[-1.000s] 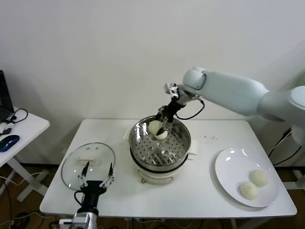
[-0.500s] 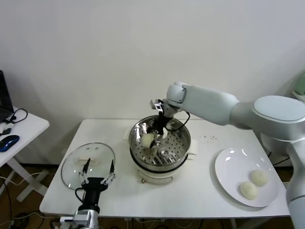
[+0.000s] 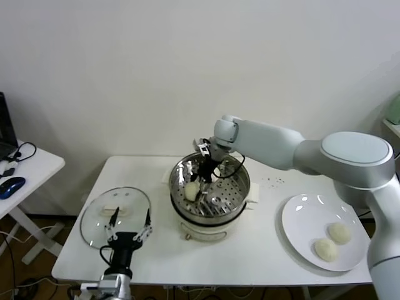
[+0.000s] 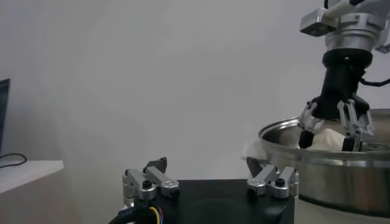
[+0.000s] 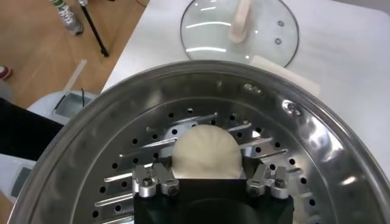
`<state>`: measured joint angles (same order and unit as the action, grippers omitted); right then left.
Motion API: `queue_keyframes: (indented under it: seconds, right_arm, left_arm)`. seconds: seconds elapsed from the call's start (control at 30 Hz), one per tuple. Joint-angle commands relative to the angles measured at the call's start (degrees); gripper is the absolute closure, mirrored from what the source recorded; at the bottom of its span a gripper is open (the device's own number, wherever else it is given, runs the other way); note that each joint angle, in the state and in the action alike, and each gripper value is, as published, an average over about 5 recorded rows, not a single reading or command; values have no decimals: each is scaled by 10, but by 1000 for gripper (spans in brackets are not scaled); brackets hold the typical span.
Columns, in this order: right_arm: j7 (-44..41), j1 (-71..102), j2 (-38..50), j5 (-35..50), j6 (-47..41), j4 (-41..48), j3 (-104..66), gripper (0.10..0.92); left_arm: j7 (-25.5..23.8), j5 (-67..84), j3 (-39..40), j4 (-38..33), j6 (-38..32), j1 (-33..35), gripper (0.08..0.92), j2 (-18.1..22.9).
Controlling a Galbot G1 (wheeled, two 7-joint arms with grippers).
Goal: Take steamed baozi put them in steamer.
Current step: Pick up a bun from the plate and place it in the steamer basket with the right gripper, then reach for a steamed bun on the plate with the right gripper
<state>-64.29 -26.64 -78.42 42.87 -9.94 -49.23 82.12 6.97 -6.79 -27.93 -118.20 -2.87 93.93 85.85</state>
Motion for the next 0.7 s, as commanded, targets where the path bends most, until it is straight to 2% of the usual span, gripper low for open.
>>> queue_keyframes:
  seconds: [0.03,0.3,0.57,0.7]
  right_arm:
    - [1,3,-4,-6,3,2,-1,215]
    - [-2,-34,30,1,3,-38,-3,203]
    - [-29,-181,172,30,14,-197,56,203]
    - [-41,-236,250,11,26,-249,80,203]
  left_arm:
    - [1,-1,1,0,1,0,177,0]
    - [5,0,3,-1,4,-2,177,0]
    - [2,6,11,-4,15,-8,177,-7]
    - [3,9,14,0,14,-17,177,-13]
